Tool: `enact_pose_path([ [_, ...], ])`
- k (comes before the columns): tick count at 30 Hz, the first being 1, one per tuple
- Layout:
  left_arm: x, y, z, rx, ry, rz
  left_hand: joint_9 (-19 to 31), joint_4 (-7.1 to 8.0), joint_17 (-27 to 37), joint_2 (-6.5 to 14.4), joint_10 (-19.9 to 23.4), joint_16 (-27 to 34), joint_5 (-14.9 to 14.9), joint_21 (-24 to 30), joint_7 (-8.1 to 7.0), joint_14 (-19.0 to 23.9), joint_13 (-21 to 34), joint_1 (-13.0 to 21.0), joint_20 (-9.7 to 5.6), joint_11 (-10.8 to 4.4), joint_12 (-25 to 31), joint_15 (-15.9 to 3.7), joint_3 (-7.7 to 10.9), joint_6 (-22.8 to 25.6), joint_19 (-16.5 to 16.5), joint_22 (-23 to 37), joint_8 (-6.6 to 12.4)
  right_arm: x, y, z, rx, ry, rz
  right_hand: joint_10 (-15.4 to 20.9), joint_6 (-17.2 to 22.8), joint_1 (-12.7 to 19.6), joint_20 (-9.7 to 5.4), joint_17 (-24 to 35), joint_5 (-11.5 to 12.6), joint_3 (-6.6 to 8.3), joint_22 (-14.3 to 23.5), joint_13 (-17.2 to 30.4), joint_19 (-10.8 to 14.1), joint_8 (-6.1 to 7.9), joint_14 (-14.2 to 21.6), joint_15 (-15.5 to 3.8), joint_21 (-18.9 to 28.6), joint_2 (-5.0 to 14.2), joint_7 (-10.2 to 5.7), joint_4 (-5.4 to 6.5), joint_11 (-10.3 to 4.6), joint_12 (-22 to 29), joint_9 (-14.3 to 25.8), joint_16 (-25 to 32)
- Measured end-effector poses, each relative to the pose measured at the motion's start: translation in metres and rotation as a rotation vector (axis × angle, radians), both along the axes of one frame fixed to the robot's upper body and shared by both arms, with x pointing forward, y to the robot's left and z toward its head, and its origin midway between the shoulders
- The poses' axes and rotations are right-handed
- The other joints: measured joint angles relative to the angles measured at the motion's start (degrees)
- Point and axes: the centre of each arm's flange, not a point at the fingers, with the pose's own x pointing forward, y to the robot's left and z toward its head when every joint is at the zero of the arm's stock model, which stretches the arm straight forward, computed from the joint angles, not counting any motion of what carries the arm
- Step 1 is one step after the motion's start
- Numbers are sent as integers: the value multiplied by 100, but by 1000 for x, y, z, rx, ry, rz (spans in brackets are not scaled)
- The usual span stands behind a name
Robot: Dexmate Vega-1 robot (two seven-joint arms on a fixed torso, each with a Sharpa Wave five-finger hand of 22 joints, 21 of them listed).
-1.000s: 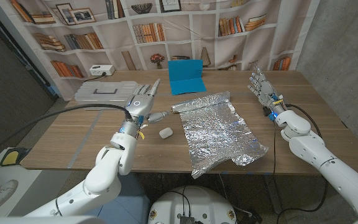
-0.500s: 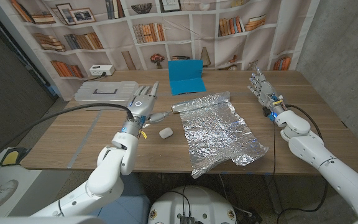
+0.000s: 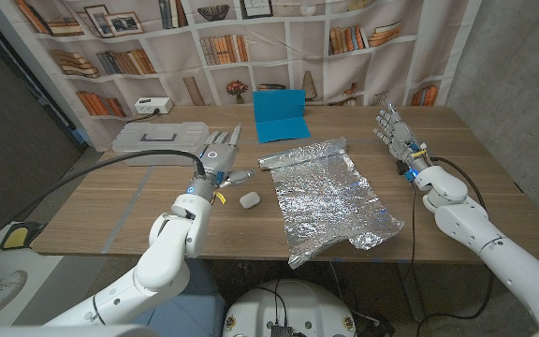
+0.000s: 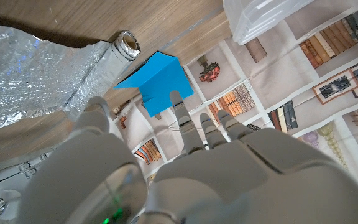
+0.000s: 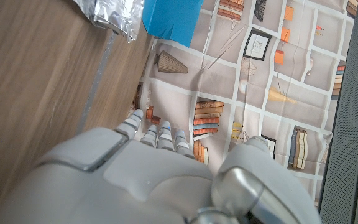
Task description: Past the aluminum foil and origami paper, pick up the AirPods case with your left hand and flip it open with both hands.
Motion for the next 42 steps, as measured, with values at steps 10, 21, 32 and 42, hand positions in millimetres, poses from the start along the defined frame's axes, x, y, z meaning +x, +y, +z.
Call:
enact_pose_path([
  [10, 3, -3, -2, 24, 45, 8, 0, 33, 0, -64, -105, 0, 0, 0, -153, -42, 27, -21, 0, -5, -62, 42, -33, -28, 0, 0, -38, 0, -3, 1, 0, -2, -6, 0, 0, 0, 0, 0, -22, 0, 0, 0, 0, 0, 0, 0, 0, 0, 0, 0, 0, 0, 0, 0],
  [21, 6, -4, -4, 46, 90, 8, -1, -39, -1, 73, -401, -46, 0, 0, -153, -216, 69, 358, 82, 54, -205, 133, 120, -28, -82, 0, -14, 1, -5, 2, 2, -1, -7, 0, -1, 0, 18, -10, -22, 0, 0, 0, -18, 0, 0, 0, 0, 0, 0, 0, 0, 0, 0, 0],
  [32, 6, -6, -6, 53, 109, 12, -1, -39, -1, 44, -254, -46, 0, 0, -174, -215, 79, 388, 82, -8, -205, 133, 120, -7, -81, 17, -14, 2, -8, 2, 2, 0, -7, -32, -1, 30, 31, -15, -22, 24, 0, 0, -31, 0, 0, 0, 0, 30, 0, -25, -31, 0, 0, 0],
  [42, 7, -8, -12, 47, 123, 19, -1, 4, -1, 44, -233, -46, -27, 0, -174, -181, 106, 387, 82, 13, -205, 100, 108, -7, -81, 17, -15, 4, -10, 0, 6, 1, -7, -20, -22, 59, 31, -15, -22, 48, 0, 0, -114, 0, 0, 0, 0, 1, -21, -49, -104, 0, 0, -28],
])
